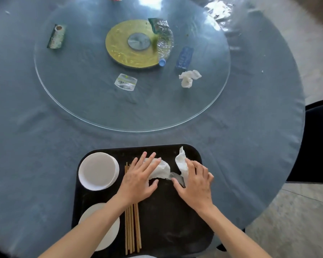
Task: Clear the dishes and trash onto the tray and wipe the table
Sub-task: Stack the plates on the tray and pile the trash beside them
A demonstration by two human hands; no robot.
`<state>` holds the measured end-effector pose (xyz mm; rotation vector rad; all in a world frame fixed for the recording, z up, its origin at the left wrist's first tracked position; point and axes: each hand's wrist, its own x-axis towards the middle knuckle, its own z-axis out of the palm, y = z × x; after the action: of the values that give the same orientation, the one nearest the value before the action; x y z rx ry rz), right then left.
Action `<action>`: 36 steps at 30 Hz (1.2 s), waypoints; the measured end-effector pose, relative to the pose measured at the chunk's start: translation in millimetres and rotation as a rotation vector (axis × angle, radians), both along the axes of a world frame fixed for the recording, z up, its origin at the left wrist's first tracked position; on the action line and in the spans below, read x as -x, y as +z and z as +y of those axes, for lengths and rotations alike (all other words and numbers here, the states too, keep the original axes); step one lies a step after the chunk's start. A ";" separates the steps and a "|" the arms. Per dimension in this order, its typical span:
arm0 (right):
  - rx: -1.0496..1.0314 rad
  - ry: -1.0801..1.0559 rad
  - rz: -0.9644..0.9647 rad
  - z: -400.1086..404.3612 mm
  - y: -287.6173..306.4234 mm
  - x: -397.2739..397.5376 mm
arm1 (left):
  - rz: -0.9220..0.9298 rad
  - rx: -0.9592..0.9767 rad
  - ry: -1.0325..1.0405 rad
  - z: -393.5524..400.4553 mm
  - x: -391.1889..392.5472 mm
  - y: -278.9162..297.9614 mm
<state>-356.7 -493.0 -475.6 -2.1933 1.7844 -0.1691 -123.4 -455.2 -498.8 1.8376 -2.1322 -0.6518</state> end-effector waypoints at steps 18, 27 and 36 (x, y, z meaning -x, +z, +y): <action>0.091 -0.084 -0.204 -358.2 52.7 -63.2 | -0.123 0.087 0.386 -304.8 -137.8 92.4; -0.030 -0.016 0.014 -411.0 -23.4 -100.6 | -0.100 -0.139 0.366 -320.7 -165.5 22.1; 0.078 -0.076 -0.131 -375.7 -33.9 -92.0 | -0.042 -0.027 0.368 -295.5 -151.6 14.2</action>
<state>-264.7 -868.7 -509.6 -2.1138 1.8180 -0.3962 28.2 -750.8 -484.6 2.1960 -1.7432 -0.5587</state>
